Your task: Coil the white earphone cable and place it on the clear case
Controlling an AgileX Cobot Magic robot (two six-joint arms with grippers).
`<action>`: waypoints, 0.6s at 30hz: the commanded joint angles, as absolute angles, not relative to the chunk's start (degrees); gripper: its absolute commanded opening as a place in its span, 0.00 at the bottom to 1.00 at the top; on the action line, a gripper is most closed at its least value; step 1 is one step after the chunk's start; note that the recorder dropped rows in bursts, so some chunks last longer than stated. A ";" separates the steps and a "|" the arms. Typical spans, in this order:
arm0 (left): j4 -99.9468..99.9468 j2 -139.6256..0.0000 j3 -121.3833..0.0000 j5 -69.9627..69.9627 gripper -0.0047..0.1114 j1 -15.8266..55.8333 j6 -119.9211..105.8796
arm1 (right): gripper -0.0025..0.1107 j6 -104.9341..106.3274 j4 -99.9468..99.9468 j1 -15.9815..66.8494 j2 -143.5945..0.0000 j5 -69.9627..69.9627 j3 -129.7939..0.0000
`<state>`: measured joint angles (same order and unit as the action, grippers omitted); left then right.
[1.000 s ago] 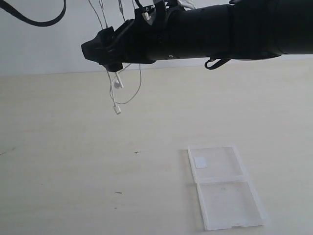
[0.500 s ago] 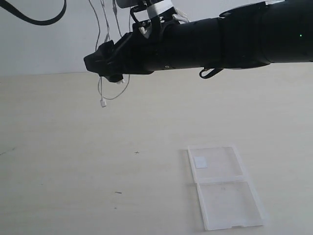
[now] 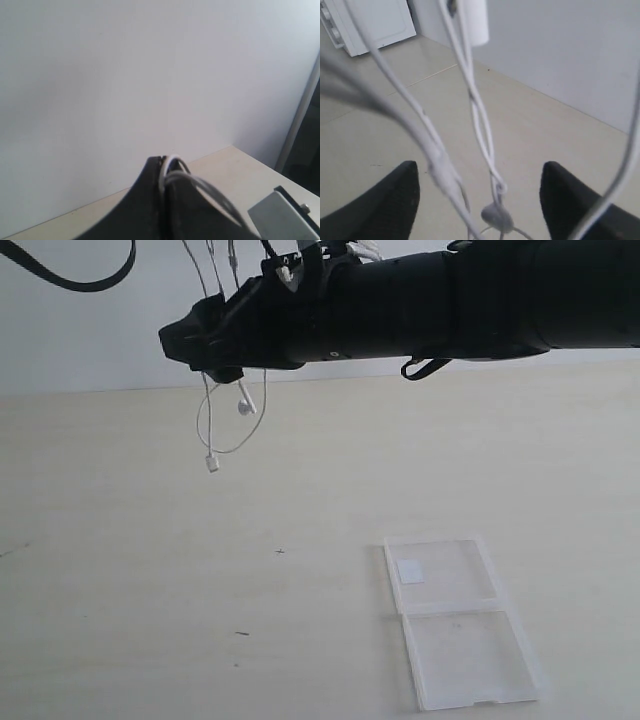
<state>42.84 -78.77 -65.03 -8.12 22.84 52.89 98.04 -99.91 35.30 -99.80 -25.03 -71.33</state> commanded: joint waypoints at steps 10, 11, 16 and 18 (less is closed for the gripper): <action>42.44 -78.71 -65.47 -8.31 0.04 22.73 53.13 | 0.02 97.42 -99.95 35.35 -99.78 -23.98 -71.82; 42.80 -78.71 -65.47 -8.38 0.04 22.73 53.13 | 0.02 97.42 -99.95 35.35 -99.78 -23.98 -71.82; 44.64 -78.71 -65.47 -6.99 0.04 22.73 52.85 | 0.02 97.42 -99.95 35.35 -99.78 -21.04 -71.82; 45.51 -78.71 -65.47 -6.45 0.04 22.73 52.85 | 0.02 97.32 -99.95 35.35 -99.78 -19.16 -71.82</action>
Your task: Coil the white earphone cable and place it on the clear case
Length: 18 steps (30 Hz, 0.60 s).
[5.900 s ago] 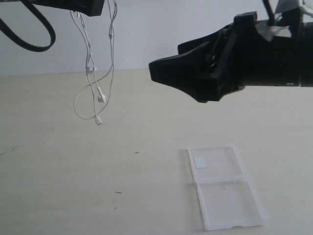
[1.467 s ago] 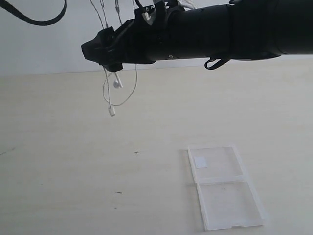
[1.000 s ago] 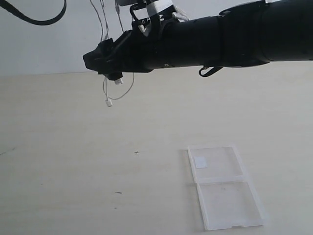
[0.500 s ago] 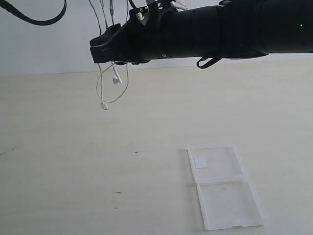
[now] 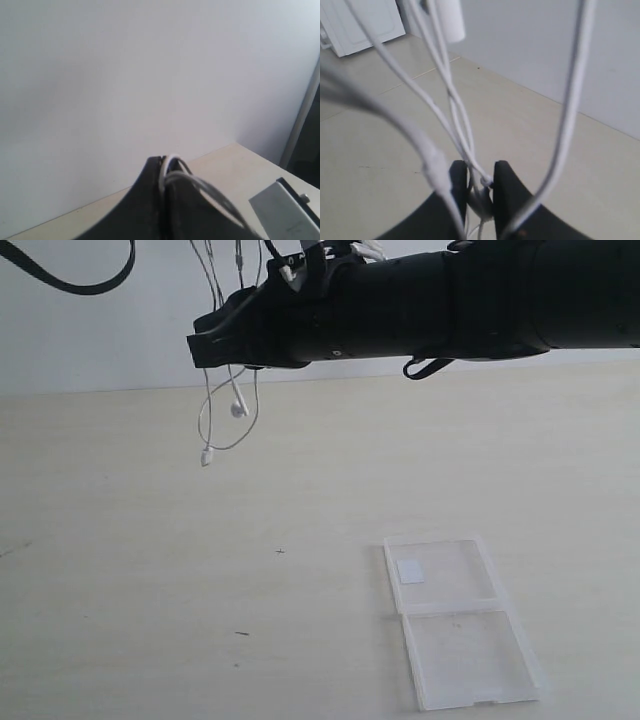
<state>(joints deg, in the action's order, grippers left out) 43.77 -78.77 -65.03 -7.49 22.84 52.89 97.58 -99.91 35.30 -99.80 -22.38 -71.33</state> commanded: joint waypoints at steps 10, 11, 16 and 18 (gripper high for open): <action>45.51 -78.71 -65.47 -6.26 0.04 22.73 52.85 | 0.02 102.67 -99.95 35.35 -97.70 -4.46 -71.82; 45.51 -78.71 -65.47 -6.26 0.04 22.73 52.85 | 0.02 104.00 -99.95 35.35 -97.12 -2.74 -71.82; 45.51 -78.71 -65.47 -5.65 0.04 22.96 52.85 | 0.02 109.80 -99.95 35.35 -94.10 3.34 -71.82; 45.51 -78.71 -65.28 -5.42 0.04 22.96 52.85 | 0.02 112.63 -99.95 35.35 -92.88 6.63 -71.82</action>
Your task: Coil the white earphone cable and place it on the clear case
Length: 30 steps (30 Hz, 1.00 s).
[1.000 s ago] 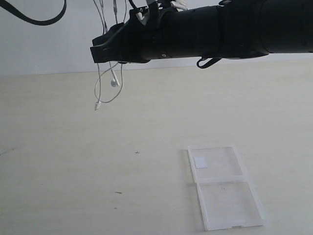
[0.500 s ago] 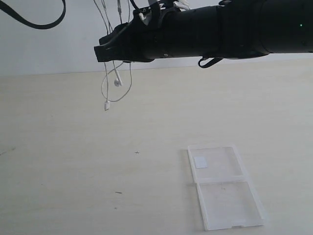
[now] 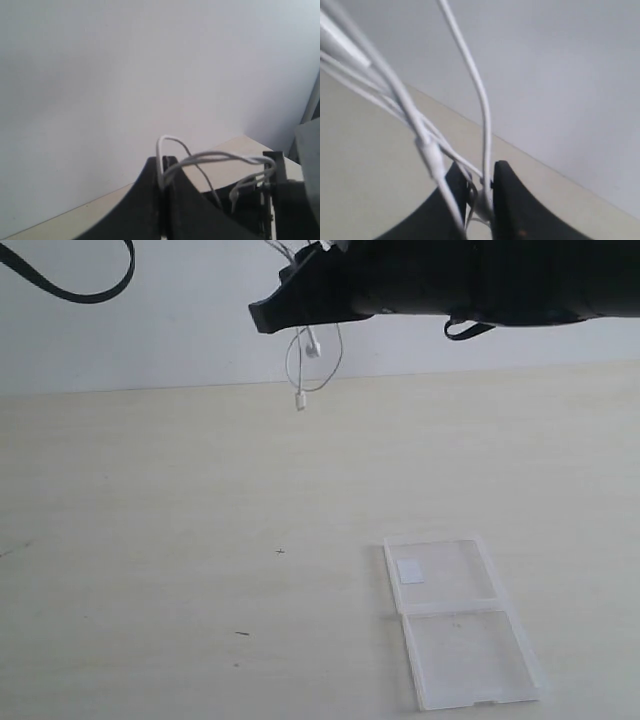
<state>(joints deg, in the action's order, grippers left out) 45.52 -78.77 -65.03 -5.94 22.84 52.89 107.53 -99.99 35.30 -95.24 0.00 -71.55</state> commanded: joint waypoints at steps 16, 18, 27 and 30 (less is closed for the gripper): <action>45.51 -78.71 -57.07 -8.99 0.04 23.36 54.45 | 0.02 120.39 -99.95 35.35 -82.84 6.40 -71.82; 45.51 -78.71 -56.21 -12.94 0.04 23.36 55.31 | 0.02 119.24 -99.95 35.35 -82.15 2.72 -71.82; 48.92 -78.71 -55.60 -17.30 0.04 23.36 55.67 | 0.02 118.35 -99.95 35.35 -82.02 1.30 -70.12; 49.04 -78.71 -55.70 -19.11 0.09 23.36 55.67 | 0.02 118.35 -99.95 35.35 -82.02 1.30 -68.37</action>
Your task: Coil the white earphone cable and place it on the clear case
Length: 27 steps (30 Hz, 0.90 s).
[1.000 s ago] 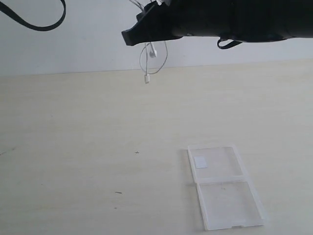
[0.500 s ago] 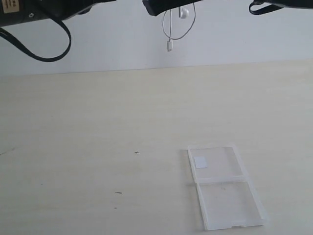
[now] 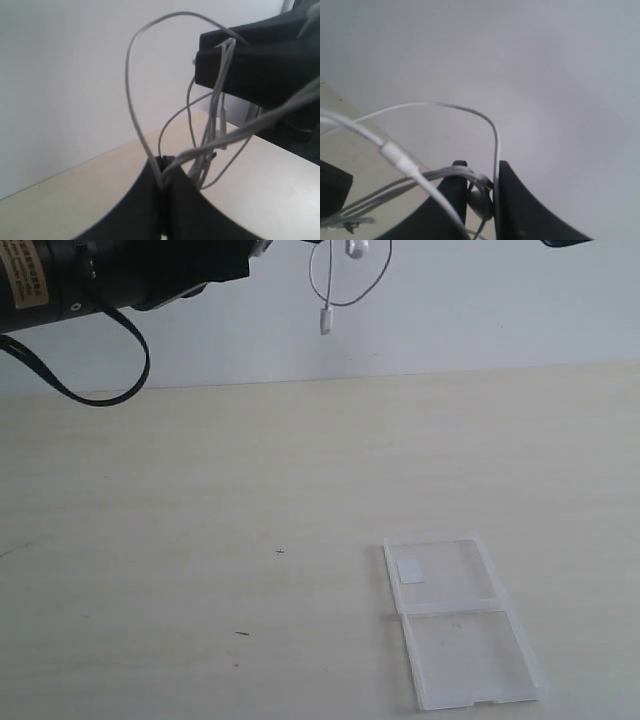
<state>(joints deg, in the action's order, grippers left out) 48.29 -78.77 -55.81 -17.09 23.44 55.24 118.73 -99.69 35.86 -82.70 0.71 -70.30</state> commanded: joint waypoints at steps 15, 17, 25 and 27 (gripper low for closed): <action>50.13 -78.38 -55.81 -26.88 0.54 23.36 61.97 | 0.02 118.36 -99.95 35.35 -82.84 5.24 -65.93; 52.33 -78.03 -55.81 -28.48 0.54 23.36 64.82 | 0.02 118.36 -99.95 35.35 -83.53 5.93 -65.93; 64.18 -77.57 -55.81 -28.63 0.54 23.36 75.01 | 0.02 118.36 -99.95 35.35 -85.06 10.03 -66.57; 64.59 -77.57 -55.81 -28.51 0.54 23.36 75.57 | 0.02 118.48 -99.95 35.23 -85.06 13.98 -66.99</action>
